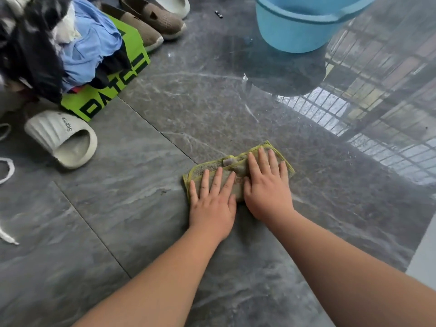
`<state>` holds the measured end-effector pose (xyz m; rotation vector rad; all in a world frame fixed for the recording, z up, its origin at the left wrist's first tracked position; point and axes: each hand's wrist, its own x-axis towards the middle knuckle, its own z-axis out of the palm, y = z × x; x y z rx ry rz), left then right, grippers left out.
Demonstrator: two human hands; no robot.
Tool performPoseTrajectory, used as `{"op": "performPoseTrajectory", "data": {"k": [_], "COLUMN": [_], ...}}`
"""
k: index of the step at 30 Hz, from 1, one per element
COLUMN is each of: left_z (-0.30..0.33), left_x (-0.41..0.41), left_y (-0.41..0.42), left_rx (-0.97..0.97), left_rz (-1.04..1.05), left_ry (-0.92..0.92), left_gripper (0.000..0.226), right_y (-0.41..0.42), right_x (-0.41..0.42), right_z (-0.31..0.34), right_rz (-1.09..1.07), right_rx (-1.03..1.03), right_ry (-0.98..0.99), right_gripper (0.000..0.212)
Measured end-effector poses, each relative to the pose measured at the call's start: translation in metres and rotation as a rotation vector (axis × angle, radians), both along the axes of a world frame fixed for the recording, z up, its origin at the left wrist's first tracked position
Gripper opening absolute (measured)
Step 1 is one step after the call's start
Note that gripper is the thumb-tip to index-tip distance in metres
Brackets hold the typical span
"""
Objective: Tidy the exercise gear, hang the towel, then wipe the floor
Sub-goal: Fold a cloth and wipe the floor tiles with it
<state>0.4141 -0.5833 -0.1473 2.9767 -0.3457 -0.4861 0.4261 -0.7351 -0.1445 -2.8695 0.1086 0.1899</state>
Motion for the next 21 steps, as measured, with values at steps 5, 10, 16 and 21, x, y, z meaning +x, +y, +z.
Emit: {"op": "performPoseTrajectory", "data": {"k": [5, 10, 16, 21], "left_z": [-0.003, -0.013, -0.012, -0.012], "left_x": [-0.009, -0.001, 0.021, 0.039], "left_y": [-0.014, -0.042, -0.090, -0.145], "left_rx": [-0.019, 0.074, 0.054, 0.041], "left_rz": [0.133, 0.235, 0.347, 0.351], "left_ry": [-0.022, -0.031, -0.021, -0.003], "left_gripper": [0.070, 0.072, 0.065, 0.064], "right_y": [-0.017, -0.036, -0.077, -0.129], "right_x": [-0.009, 0.016, 0.049, 0.064], "right_z": [-0.011, -0.014, -0.013, -0.013], "right_rz": [0.221, 0.304, 0.321, 0.274], "right_rx": [-0.062, -0.045, -0.041, -0.041], "right_ry": [-0.003, -0.001, -0.008, 0.001], "right_gripper": [0.062, 0.062, 0.060, 0.059]}}
